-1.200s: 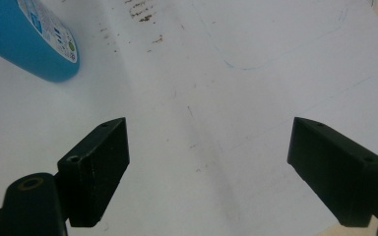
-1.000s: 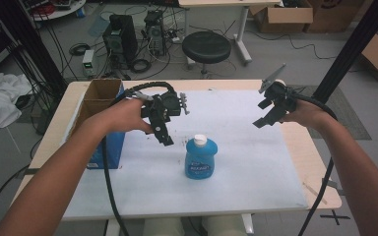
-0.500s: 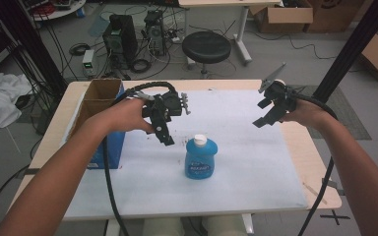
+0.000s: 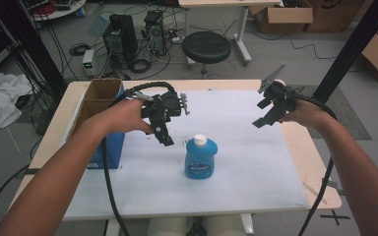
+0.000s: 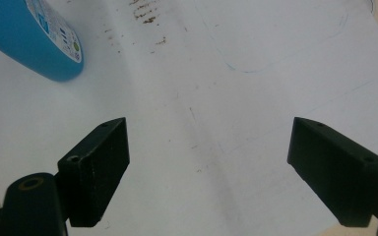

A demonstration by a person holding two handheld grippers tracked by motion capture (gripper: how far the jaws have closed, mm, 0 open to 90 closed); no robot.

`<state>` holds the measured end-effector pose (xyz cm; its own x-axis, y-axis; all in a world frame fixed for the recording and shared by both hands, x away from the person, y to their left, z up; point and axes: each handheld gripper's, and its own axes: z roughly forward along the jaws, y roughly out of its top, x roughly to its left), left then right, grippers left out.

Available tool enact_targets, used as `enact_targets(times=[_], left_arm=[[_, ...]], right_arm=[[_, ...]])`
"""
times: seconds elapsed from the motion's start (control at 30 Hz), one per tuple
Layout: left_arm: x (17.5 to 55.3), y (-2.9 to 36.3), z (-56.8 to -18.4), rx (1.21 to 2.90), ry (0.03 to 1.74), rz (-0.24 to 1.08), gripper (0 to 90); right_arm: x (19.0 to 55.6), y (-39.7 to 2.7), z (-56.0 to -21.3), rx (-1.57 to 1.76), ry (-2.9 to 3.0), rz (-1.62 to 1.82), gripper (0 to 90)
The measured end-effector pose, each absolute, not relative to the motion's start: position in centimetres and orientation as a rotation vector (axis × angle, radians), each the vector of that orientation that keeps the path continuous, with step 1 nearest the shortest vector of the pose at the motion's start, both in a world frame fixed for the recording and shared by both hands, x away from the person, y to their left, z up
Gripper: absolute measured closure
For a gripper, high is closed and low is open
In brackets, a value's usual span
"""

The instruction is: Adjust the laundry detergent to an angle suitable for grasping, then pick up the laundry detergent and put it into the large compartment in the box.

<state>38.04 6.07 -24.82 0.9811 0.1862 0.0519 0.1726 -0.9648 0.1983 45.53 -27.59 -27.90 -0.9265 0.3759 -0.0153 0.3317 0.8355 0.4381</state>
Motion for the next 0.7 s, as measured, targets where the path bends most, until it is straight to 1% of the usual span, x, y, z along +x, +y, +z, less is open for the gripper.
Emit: enact_targets(times=[0.37, 0.7], left_arm=[[37.7, 6.0, -24.6, 2.93, 0.271, 0.111, 21.1], [36.9, 4.7, -23.5, 2.931, 0.218, 0.113, 19.9]], right_arm=[[45.4, -27.5, -27.9, 0.55, 2.914, 0.673, 15.6], [45.3, -27.4, -28.1, 0.541, 2.924, 0.675, 15.7]])
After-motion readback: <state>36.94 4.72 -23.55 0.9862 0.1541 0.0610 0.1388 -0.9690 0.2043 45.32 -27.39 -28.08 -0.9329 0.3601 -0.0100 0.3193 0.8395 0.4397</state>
